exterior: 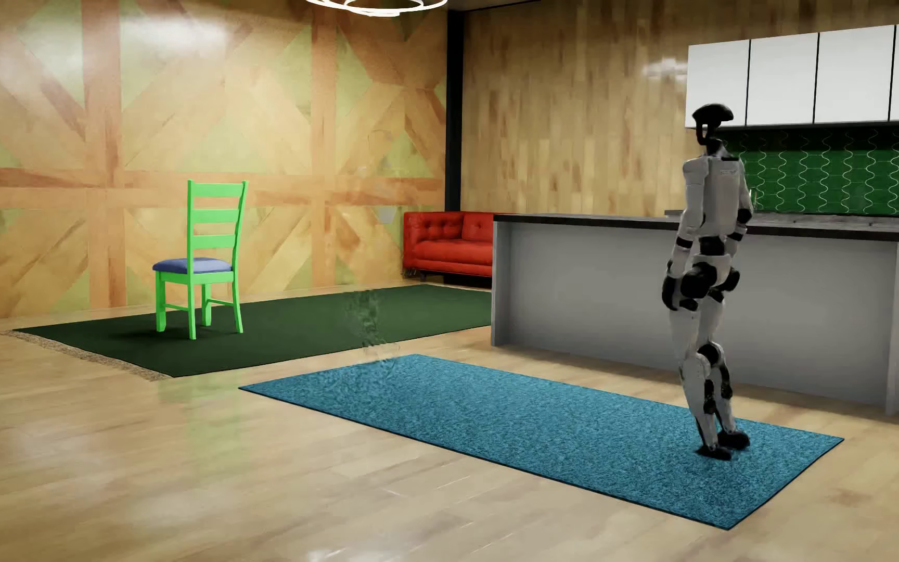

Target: Approach the chair

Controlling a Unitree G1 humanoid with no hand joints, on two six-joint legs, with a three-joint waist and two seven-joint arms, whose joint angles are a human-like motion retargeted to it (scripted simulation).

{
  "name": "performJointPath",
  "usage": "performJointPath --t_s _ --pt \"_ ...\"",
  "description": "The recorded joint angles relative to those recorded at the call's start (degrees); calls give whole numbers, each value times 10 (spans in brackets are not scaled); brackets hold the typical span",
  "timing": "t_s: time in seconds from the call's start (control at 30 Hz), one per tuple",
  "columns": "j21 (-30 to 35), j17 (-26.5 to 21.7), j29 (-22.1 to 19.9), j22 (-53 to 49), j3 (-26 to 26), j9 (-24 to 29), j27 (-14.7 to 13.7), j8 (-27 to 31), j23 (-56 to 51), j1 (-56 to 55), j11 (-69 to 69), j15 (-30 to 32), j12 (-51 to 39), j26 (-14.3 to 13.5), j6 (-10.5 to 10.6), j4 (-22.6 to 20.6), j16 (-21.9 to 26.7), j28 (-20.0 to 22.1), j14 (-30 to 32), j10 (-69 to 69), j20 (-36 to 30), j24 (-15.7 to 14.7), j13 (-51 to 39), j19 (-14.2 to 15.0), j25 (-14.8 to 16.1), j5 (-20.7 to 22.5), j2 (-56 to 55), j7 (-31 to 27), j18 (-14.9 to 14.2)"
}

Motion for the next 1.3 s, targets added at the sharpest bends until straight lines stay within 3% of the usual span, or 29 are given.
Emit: performJointPath --t_s 0.03,0.07,0.1,0.17,0.23,0.3,0.47,0.53,0.6,0.63,0.7,0.73,0.8,0.83,0.87,0.97,1.0,1.07,1.1,1.17,1.2,1.23,1.27,1.3 --pt "3 1 0 7 -15 -2 0 0 1 -15 8 9 4 0 1 2 1 0 -14 13 38 0 -5 0 0 6 -14 0 0" --pt "1 -1 0 5 18 -10 0 0 -5 7 15 5 22 0 8 3 -1 0 -43 -37 55 0 7 0 0 14 -9 0 0" --pt "3 -3 0 3 -3 -1 0 0 -10 -23 21 12 19 0 2 -1 3 0 -115 152 42 0 0 0 0 10 -12 0 0" --pt "-10 -7 0 -2 7 13 0 0 -35 -89 21 -24 32 0 7 7 4 0 -124 261 43 0 0 0 0 19 8 0 0" --pt "20 -22 0 12 21 43 0 0 -41 -154 25 -48 38 0 15 16 -8 0 -102 394 48 0 -22 0 0 18 50 0 0" --pt "10 -15 0 10 79 32 0 0 -34 -222 8 -81 59 0 0 18 -4 0 -96 395 46 0 -40 0 0 3 67 0 0" --pt "-18 -20 0 52 128 42 0 0 -67 -334 -38 -196 84 0 -3 31 0 0 20 239 51 0 -77 0 0 -13 192 0 0" --pt "-18 -22 0 62 149 47 0 0 -61 -358 -37 -203 87 0 -3 35 0 0 15 224 57 0 -87 0 0 -21 227 0 0" --pt "3 -20 0 62 177 45 0 0 -42 -379 -23 -166 90 0 -12 33 7 0 18 301 48 0 -81 0 0 -41 249 0 0" --pt "3 -10 0 73 184 43 0 0 -20 -382 3 -114 83 0 -27 22 8 0 3 338 33 0 -71 0 0 -60 246 0 0" --pt "-1 -4 0 72 172 34 0 0 -16 -339 135 57 79 0 -26 7 5 0 -46 376 54 0 -23 0 0 -74 212 0 0" --pt "24 -8 0 70 140 41 0 0 -11 -307 238 129 72 0 -26 -10 2 0 -66 372 66 0 -16 0 0 -76 167 0 0" --pt "43 -15 0 36 101 45 0 0 -1 -231 463 127 56 0 -16 -22 -2 0 -102 346 69 0 4 0 0 -74 34 0 0" --pt "14 -10 0 11 54 52 0 0 4 -185 503 125 47 0 -4 -22 -4 0 -103 315 80 0 18 0 0 -58 -25 0 0" --pt "1 -16 0 -14 17 51 0 0 -7 -139 488 128 36 0 5 -21 -1 0 -107 281 75 0 36 0 0 -50 -84 0 0" --pt "29 -29 0 -78 -70 57 0 0 8 19 198 252 21 0 28 -2 11 0 -128 184 105 0 62 0 0 -33 -173 0 0" --pt "26 -32 0 -94 -91 52 0 0 3 55 96 215 9 0 29 0 18 0 -150 165 106 0 74 0 0 -34 -193 0 0" --pt "30 -29 0 -103 -103 40 0 0 21 119 -12 -46 -17 0 31 -1 27 0 -196 151 111 0 86 0 0 -33 -214 0 0" --pt "42 -29 0 -97 -120 38 0 0 25 134 -5 -75 -22 0 32 0 24 0 -205 160 126 0 88 0 0 -40 -228 0 0" --pt "51 -27 0 -71 -137 39 0 0 32 158 53 164 -17 0 51 19 12 0 -144 205 141 0 94 0 0 -22 -263 0 0" --pt "60 -25 0 -52 -142 42 0 0 41 153 103 229 -2 0 68 39 -1 0 -57 263 147 0 90 0 0 -7 -264 0 0" --pt "62 -26 0 -31 -128 41 0 0 47 133 124 228 17 0 77 52 -10 0 59 359 136 0 89 0 0 11 -234 0 0" --pt "44 -21 0 -22 -110 36 0 0 50 76 139 217 34 0 76 59 -14 0 132 477 128 0 89 0 0 29 -208 0 0" --pt "45 -26 0 -14 -91 44 0 0 34 23 133 188 45 0 81 71 -13 0 88 593 101 0 81 0 0 42 -162 0 0"
